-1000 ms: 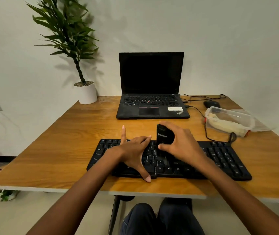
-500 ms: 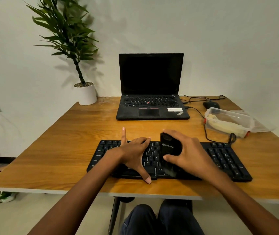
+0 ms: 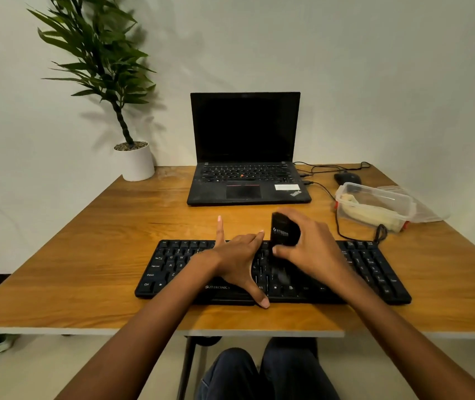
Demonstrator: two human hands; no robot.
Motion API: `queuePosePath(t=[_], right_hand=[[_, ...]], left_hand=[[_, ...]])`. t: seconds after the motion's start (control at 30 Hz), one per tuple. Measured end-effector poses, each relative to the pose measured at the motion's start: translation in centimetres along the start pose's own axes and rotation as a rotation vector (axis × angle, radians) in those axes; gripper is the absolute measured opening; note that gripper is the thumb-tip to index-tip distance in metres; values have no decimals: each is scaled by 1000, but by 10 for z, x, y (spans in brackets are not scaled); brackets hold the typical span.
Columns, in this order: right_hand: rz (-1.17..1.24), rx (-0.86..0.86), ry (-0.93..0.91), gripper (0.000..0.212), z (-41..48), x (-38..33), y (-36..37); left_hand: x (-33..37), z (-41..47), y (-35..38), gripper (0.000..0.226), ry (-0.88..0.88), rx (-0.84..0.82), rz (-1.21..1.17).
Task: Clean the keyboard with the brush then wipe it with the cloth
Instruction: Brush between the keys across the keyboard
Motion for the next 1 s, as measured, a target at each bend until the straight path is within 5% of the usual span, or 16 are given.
queuePosePath(t=[0.13, 0.3, 0.57, 0.73, 1.0], right_hand=[[127, -175, 28, 71, -14, -1, -2], [51, 183, 31, 75, 21, 16, -9], [155, -76, -70, 75, -42, -7, -10], [91, 262, 80, 76, 7, 36, -42], [-13, 131, -4, 76, -5, 27, -30]], left_hand=[[-1, 3, 3, 135, 19, 7, -11], [0, 0, 0, 132, -12, 4, 21], [-3, 4, 2, 133, 11, 3, 14], [26, 2, -6, 131, 72, -2, -16], [35, 11, -9, 132, 70, 40, 23]])
Point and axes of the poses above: each hand's wrist, its own z-axis towards the middle knuckle, its own y-axis out of the palm, x = y × z, the point moved 8 cm from there along z, towards the middle knuckle, and after that the axes turned 12 degrees about -y, right-handed, at the moved point
